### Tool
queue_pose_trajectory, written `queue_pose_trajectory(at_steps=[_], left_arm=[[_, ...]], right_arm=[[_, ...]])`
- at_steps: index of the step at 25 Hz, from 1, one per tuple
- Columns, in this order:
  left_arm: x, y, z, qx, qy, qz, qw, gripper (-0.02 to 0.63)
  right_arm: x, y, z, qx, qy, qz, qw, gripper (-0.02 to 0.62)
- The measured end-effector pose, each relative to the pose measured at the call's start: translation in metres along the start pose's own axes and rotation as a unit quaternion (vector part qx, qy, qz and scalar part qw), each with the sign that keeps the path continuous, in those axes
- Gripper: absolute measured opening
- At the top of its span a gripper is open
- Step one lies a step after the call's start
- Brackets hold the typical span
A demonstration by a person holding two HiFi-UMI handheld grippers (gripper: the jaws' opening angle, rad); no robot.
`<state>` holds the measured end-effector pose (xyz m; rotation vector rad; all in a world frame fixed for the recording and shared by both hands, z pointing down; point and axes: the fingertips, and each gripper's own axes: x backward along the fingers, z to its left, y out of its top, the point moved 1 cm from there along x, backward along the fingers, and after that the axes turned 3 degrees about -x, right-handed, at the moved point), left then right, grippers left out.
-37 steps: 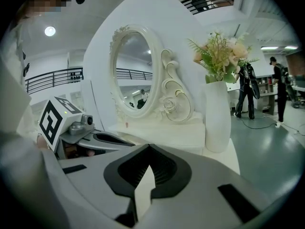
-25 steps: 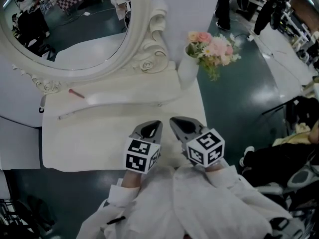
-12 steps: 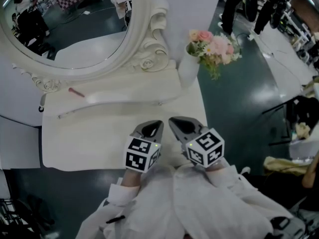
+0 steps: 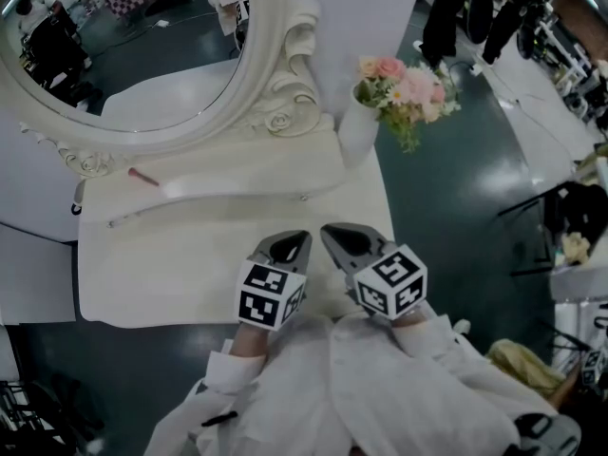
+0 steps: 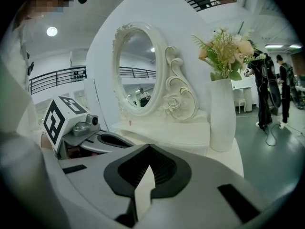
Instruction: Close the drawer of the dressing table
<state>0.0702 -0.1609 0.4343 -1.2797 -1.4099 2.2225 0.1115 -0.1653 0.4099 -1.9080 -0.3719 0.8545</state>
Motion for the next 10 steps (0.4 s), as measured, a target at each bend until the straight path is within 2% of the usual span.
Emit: queue_pose_trajectory(at_steps=[10], left_arm=[[-0.0037,-0.0007,-0.0007,0.005,-0.011,0.002,0.9999,0.009]], right_arm=[[-0.0019,-0.0029,-0.0036,-0.002,-0.004,0.007,1.000,0.006]])
